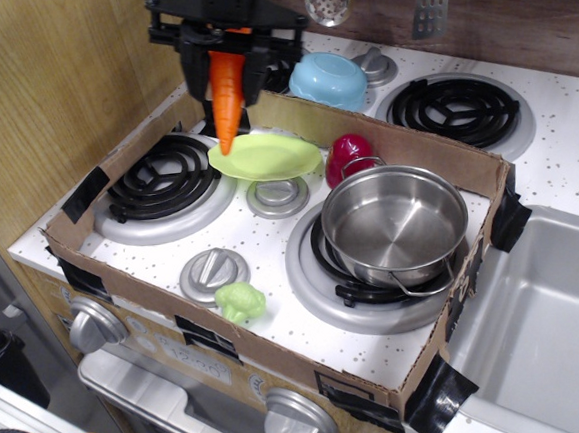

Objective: Put carrot on plate

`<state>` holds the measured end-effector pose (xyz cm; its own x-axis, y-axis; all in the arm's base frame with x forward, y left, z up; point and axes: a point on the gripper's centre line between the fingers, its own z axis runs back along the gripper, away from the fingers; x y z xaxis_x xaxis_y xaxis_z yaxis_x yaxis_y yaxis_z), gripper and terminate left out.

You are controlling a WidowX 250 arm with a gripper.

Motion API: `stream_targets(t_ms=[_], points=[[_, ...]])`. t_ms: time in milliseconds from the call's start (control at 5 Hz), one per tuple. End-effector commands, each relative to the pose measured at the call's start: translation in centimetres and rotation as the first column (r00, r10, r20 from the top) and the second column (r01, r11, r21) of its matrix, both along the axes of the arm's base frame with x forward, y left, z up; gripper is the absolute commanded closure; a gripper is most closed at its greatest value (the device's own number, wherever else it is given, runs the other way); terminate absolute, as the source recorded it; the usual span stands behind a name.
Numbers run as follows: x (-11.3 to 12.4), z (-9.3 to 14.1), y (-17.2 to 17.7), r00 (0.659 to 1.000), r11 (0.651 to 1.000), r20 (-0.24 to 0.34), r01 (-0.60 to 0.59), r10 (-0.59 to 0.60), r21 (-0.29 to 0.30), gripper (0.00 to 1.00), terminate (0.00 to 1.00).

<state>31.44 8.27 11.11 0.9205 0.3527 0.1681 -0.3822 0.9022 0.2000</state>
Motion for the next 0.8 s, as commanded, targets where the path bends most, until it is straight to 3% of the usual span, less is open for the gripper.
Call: stream_targets(t_ms=[0,400,600], points=[[2.3,-1.3,0.4,0.996,0.995,0.0,0.085,-0.085,-0.046,1.0,0.0],[3.4,-5.0,0.1,0.991,0.973,0.036,0.134,-0.13,-0.189,1.0,0.0],[3.7,-5.2,-0.2,0.971,0.918,-0.132,0.136,-0.198,-0.372,1.0,0.0]])
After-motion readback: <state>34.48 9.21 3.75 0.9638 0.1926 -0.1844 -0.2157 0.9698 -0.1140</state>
